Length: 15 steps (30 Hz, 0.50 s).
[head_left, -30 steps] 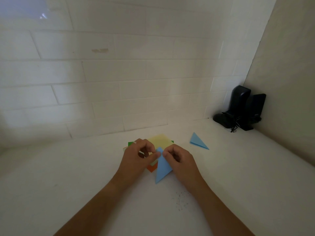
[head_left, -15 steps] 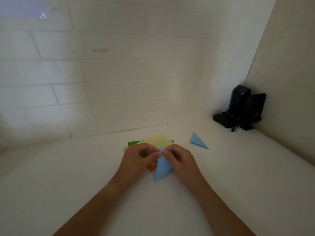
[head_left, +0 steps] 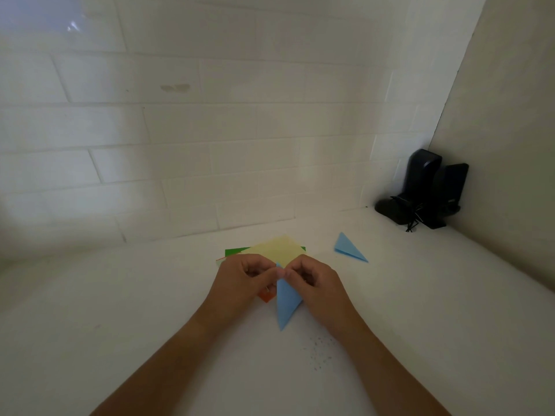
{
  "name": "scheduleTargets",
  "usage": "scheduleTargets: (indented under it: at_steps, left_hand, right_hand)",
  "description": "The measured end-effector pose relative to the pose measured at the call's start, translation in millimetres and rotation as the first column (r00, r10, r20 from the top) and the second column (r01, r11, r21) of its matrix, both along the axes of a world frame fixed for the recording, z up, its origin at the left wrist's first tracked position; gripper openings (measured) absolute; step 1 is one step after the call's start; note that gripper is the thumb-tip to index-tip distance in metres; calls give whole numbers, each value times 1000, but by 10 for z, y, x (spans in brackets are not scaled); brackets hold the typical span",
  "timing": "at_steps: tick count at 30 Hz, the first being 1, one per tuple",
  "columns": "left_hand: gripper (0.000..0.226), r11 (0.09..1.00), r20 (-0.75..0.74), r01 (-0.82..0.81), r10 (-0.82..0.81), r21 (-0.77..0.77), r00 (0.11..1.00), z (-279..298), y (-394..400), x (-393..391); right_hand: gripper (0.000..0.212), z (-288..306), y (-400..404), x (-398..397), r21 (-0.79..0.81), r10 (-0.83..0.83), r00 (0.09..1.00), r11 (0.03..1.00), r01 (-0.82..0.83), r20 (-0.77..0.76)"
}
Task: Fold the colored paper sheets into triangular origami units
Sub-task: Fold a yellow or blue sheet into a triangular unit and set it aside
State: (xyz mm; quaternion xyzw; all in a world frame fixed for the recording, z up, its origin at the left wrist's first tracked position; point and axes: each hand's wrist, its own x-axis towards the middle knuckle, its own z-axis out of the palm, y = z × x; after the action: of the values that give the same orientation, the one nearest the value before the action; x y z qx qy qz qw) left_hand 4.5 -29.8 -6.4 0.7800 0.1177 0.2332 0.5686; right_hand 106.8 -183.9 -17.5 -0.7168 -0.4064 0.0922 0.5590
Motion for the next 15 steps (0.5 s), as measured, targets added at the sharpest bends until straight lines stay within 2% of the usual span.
scheduleTargets:
  at_steps: [8,15]
  left_hand:
    - [17,1000,33,10,-10,-11,999,19,12,0]
    - [16,1000,11,19,-19,-5,1000,-17,20,18]
  right_hand:
    - [10,-22,17,12,13,-37,999,999,38,-34]
    - [16,-13,5,-3,-11,-9,1000,1000,9,2]
